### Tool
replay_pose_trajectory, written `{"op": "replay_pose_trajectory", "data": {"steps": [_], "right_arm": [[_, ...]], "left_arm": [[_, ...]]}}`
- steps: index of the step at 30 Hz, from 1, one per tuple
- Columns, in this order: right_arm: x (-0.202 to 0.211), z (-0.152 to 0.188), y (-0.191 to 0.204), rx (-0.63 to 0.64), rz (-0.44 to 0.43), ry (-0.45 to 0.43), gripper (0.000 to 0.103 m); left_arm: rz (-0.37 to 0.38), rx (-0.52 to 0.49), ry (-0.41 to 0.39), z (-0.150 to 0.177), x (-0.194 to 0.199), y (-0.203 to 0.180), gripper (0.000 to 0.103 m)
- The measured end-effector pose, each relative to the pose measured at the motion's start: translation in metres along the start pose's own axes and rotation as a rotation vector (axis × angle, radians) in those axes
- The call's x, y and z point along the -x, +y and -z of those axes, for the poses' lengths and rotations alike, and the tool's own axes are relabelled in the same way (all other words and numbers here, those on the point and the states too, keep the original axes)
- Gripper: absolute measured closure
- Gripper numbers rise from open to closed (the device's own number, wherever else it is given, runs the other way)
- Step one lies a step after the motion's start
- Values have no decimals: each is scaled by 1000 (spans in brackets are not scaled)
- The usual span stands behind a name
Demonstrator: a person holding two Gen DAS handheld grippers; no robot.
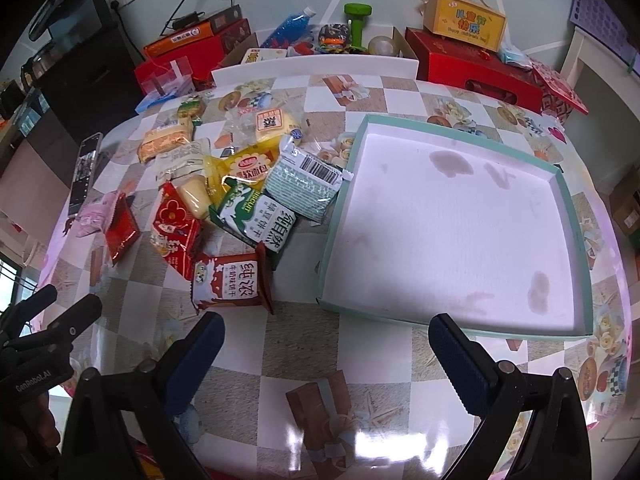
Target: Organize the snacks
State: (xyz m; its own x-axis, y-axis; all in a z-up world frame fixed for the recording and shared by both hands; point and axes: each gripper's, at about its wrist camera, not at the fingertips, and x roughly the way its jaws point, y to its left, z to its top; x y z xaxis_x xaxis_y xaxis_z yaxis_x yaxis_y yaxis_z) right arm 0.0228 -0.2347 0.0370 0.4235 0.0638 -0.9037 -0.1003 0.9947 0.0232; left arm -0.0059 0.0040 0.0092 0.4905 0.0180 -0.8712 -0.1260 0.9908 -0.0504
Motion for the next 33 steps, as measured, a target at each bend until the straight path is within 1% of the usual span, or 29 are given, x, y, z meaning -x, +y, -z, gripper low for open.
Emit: {"op": "replay_pose_trajectory", "data": {"steps": [7,12,18,20,24,27,29,33], "right_arm": [[2,-1,6,11,-5,-3,0],[-4,-2,15,25,-8,9,0],[-20,-4,33,58,-41,44,0],[-27,-6,41,70,-50,55,0],[-39,-9,53,87,-63,76,0],[-52,-12,66,115,-70,99,0],[-61,-13,72,127,-71,114,1],[-77,-16,83,150,-66,138,1]], "left_arm": [[7,8,-7,0,3,5,0],[19,27,3,-1,-2,14,0],[16,73,6,-10,-11,40,0],[12,105,15,-16,-17,53,0],[-5,134,22,-26,-29,69,0],[11,169,59,-32,-46,78,0],[26,200,80,-35,-56,82,0],[30,239,107,-45,-78,81,0]]}}
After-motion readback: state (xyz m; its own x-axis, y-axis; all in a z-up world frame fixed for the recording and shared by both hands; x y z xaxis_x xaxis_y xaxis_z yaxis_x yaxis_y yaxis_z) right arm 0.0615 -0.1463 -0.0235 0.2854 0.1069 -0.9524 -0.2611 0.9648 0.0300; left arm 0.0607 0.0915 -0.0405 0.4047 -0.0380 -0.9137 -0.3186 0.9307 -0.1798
